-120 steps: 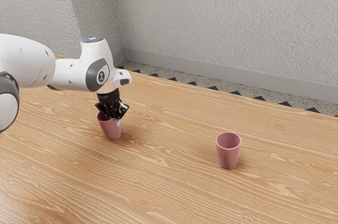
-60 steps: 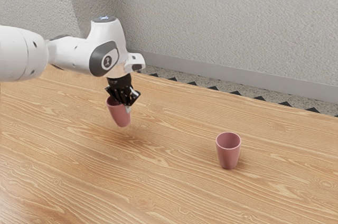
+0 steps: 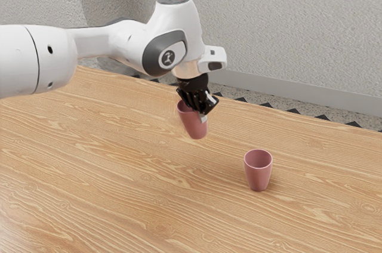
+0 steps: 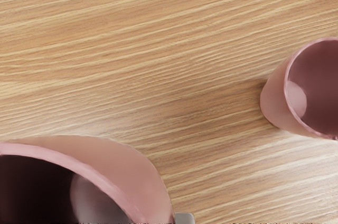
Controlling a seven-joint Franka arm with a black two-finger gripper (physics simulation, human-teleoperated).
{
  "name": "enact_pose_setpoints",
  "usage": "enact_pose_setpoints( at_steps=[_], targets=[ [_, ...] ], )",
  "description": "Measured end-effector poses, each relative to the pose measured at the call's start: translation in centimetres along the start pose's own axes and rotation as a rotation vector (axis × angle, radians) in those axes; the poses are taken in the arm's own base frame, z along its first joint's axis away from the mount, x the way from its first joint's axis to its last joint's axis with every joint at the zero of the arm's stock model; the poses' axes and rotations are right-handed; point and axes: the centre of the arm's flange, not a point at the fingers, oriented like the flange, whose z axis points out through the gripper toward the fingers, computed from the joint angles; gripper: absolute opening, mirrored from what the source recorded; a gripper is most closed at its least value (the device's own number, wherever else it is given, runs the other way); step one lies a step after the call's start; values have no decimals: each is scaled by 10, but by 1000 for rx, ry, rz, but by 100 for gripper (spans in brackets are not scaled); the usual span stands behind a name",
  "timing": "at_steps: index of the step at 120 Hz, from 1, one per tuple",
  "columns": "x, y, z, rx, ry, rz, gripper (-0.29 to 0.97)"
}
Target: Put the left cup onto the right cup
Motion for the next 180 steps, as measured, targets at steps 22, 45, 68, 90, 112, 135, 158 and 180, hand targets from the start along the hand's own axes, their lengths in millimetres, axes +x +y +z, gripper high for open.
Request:
enact_pose_setpoints(
  at_steps=[22,45,68,90,112,135,158,180],
  targets=[
    [9,43,0,-14,-5,43,-11],
    [18,68,8,-15,-12,59,-10],
    [19,91,14,-15,-25,72,-11],
    [24,120,19,-3,-48,95,-10],
    [32,135,19,11,-61,100,-10],
    [38,146,21,22,-82,96,-10],
    [47,152,32,33,-103,87,-10],
    [48,156,41,39,-121,82,-10]
  ],
)
